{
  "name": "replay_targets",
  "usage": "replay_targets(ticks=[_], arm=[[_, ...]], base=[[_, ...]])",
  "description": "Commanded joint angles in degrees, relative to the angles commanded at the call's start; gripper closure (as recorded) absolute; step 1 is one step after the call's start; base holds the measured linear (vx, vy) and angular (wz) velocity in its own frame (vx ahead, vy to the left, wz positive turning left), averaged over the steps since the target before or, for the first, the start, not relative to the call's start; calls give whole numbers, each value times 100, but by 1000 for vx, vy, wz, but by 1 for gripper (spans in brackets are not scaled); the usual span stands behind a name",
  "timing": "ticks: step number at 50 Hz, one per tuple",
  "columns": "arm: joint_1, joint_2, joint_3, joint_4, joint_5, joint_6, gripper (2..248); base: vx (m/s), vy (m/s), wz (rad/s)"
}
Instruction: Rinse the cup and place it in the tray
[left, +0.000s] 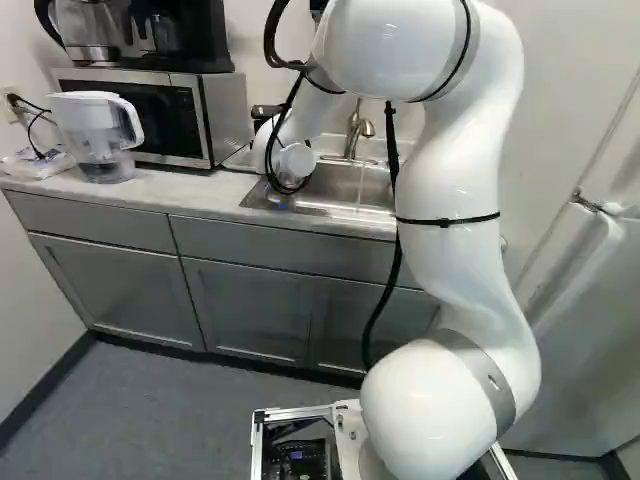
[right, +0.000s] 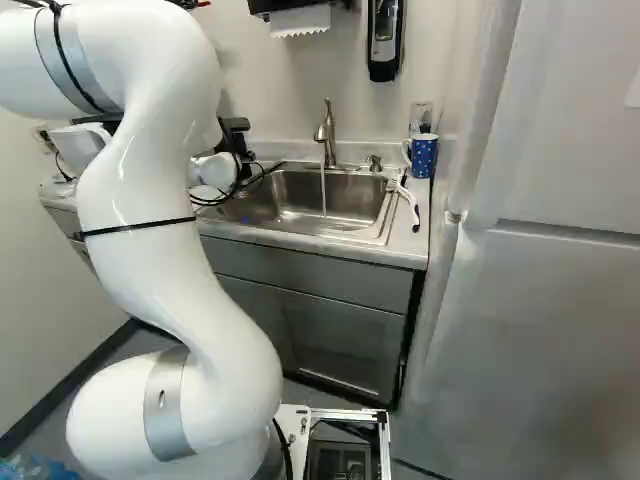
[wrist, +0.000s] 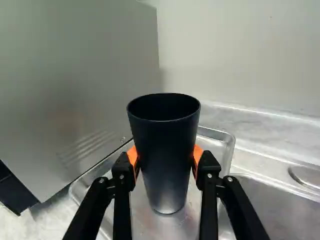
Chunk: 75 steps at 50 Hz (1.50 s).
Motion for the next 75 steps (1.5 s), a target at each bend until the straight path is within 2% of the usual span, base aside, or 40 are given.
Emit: replay_targets(ticks=[14,15,19,20,25,26,30,31,62,75], arm=[[0,0,0,0,0,0,127],[0,0,0,0,0,0,105],[0,0,0,0,0,0,105],[0,0,0,0,0,0,71],[0,0,0,0,0,0,71],[0,0,0,0,0,0,36],[0,0,0,0,0,0,36],[0,0,0,0,0,0,4],[0,205,-67,0,-4,0,3],[0,303,-112,0,-162,0,3]], base=[[0,0,0],[0,0,0],[0,0,0],[0,0,0],[0,0,0],[0,0,0],[0,0,0],[0,0,0],[0,0,0],[0,0,0]])
